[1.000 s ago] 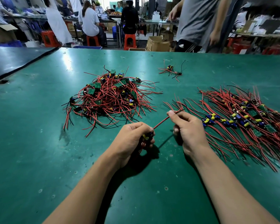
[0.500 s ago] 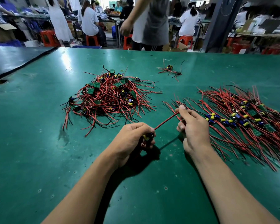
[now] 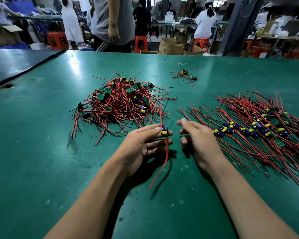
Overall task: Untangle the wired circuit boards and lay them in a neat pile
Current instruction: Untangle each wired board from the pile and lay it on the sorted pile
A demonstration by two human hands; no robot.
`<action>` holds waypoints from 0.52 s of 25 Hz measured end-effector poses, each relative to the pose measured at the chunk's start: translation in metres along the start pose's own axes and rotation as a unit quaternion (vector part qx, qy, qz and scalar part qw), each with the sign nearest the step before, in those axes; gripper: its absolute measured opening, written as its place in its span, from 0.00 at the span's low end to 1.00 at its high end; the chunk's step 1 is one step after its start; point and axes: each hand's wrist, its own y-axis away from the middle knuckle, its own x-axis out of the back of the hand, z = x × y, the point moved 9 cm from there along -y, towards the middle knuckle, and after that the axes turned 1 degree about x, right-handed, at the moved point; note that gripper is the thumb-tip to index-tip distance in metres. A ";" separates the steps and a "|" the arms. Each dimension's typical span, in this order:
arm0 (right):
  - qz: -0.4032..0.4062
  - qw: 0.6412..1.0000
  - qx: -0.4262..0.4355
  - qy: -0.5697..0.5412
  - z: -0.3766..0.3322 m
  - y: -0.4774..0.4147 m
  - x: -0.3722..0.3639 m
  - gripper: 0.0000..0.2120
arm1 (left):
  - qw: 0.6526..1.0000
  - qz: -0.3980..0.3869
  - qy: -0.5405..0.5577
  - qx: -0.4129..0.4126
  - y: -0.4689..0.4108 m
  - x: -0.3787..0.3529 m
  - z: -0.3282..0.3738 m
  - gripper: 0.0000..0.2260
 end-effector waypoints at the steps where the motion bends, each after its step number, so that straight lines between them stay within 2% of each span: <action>1: -0.027 0.996 0.043 0.076 -0.004 0.003 -0.007 0.06 | 1.000 -0.003 0.002 -0.011 0.000 0.000 0.002 0.14; 3: -0.080 0.970 0.119 0.199 -0.011 0.011 -0.023 0.05 | 0.999 0.004 -0.002 -0.035 0.001 0.001 0.007 0.17; 6: -0.137 0.955 0.137 0.223 -0.011 0.027 -0.042 0.13 | 0.998 0.032 0.002 -0.057 0.002 0.005 0.012 0.14; 10: -0.167 0.978 0.086 0.092 -0.012 0.034 -0.051 0.17 | 0.994 0.048 0.055 -0.082 0.004 0.009 0.019 0.18; 13: -0.143 0.986 0.087 0.002 -0.022 0.028 -0.046 0.15 | 0.991 0.062 0.063 -0.100 0.005 0.009 0.019 0.14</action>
